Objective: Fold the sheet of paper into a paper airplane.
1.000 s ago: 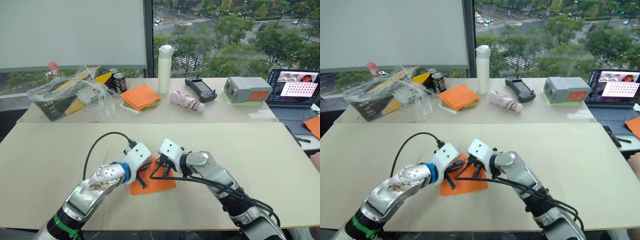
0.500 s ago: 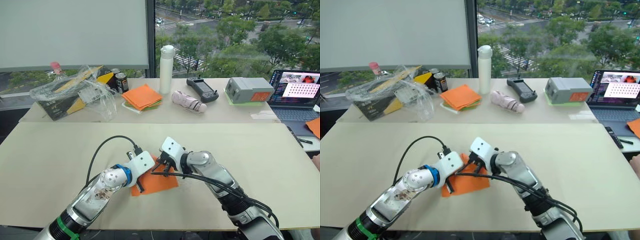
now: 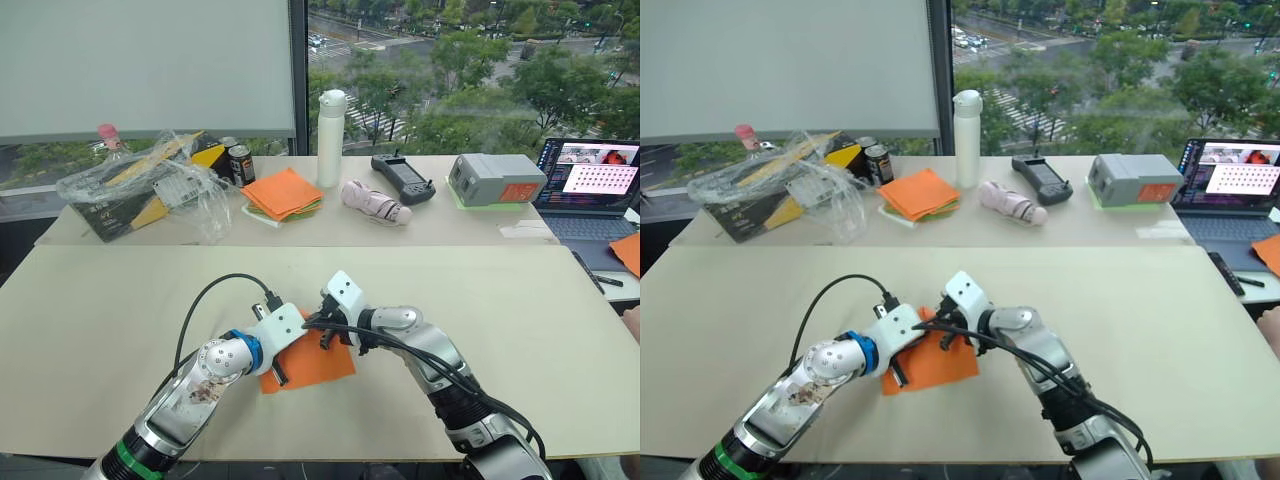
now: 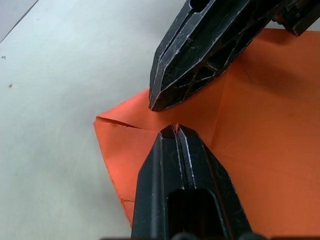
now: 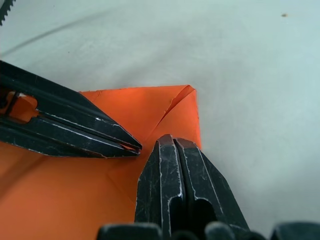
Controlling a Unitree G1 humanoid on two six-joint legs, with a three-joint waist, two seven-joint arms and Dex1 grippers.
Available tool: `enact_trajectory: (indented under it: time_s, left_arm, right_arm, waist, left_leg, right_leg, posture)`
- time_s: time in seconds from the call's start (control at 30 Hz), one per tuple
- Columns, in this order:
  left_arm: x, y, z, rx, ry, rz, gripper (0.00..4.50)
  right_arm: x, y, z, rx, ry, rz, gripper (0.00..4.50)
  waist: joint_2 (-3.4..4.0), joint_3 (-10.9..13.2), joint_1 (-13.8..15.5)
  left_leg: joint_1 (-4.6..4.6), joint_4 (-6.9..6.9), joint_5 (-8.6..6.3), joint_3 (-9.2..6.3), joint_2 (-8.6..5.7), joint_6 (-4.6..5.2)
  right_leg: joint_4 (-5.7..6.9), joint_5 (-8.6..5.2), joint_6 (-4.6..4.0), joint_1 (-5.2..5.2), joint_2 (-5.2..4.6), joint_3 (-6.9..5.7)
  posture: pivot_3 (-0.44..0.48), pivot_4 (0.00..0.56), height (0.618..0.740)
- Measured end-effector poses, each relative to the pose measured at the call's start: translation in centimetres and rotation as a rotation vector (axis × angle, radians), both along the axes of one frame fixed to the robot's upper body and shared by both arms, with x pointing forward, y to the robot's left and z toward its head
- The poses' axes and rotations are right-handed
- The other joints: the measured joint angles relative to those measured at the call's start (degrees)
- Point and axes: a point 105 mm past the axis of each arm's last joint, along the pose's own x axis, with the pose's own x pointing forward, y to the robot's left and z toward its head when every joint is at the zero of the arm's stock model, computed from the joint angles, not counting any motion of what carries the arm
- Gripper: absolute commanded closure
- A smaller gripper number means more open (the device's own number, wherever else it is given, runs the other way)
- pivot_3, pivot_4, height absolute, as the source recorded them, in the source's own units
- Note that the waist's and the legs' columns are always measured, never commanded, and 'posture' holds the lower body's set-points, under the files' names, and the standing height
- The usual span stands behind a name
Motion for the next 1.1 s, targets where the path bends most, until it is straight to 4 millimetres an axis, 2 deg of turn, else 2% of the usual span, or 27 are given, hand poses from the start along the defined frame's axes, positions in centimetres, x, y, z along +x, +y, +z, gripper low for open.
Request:
enact_trajectory:
  time_s: [0.67,0.87,1.1]
  left_arm:
    - [-0.5,0.7,-0.3,-0.012,0.0,-0.044,4.47]
    - [-0.4,0.7,-0.4,-0.016,-0.002,-0.045,4.47]
    - [-0.4,0.7,-0.4,-0.017,-0.001,-0.043,4.47]
  right_arm:
    - [0.1,1.0,-0.2,0.123,0.052,0.006,4.5]
    - [-0.6,1.5,0.4,0.191,0.084,0.056,4.5]
    - [-0.3,1.6,0.7,0.216,0.085,0.05,4.5]
  waist:
    - [0.03,0.02,-0.08]
    - [0.03,0.02,-0.07]
    - [0.04,0.02,-0.08]
  left_leg:
    - [-0.03,0.0,0.0,0.0,0.0,0.0]
    - [-0.06,0.01,0.0,0.0,0.0,0.0]
    - [-0.05,0.02,0.0,0.0,0.0,0.0]
  right_leg:
    - [0.06,0.0,0.0,-0.06,-0.01,0.0]
    - [0.1,0.0,0.0,-0.09,-0.01,0.0]
    - [0.24,0.0,0.0,-0.13,0.0,0.0]
  posture:
    - [0.0,0.15,0.74]
    - [0.0,0.15,0.74]
    - [0.0,0.15,0.74]
